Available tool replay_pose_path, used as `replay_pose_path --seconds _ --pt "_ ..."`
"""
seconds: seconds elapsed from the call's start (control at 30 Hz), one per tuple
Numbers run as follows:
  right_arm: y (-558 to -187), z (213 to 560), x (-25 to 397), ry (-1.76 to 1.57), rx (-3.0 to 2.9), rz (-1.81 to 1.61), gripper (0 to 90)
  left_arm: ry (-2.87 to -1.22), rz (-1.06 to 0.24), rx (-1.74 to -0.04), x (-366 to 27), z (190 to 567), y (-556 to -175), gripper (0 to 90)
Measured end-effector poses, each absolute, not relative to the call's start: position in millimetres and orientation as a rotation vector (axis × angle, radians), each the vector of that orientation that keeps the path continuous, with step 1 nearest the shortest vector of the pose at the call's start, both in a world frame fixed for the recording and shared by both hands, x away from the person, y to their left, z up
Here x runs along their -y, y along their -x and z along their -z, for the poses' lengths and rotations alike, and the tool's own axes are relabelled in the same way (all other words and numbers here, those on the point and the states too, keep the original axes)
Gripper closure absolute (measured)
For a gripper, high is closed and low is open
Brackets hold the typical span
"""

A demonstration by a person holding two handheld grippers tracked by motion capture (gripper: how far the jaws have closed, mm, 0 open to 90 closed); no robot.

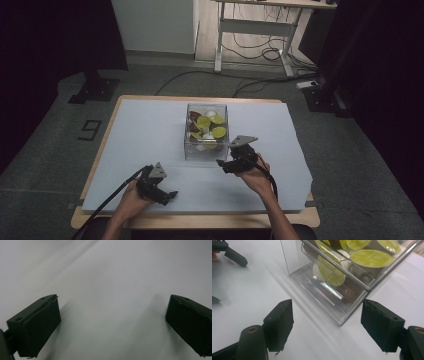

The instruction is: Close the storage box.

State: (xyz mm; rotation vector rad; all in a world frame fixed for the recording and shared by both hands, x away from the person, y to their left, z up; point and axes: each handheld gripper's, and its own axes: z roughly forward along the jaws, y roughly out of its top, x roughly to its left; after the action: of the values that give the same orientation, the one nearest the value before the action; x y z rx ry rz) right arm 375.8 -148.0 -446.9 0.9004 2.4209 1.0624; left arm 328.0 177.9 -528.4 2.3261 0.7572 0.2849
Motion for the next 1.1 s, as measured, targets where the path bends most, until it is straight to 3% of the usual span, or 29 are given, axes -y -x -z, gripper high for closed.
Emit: replay_pose_path --seconds 0.33,1.1 --pt "-370.1 443.5 164.2 -0.954 -2.383 -1.054 15.1 -2.326 -0.284 -0.757 -177.9 528.4 -328.0 0.0" --pt "-355.6 438.1 205.9 -0.98 -2.312 -0.944 8.3 -2.326 -0.285 -0.757 -177.9 528.4 -328.1 0.0"
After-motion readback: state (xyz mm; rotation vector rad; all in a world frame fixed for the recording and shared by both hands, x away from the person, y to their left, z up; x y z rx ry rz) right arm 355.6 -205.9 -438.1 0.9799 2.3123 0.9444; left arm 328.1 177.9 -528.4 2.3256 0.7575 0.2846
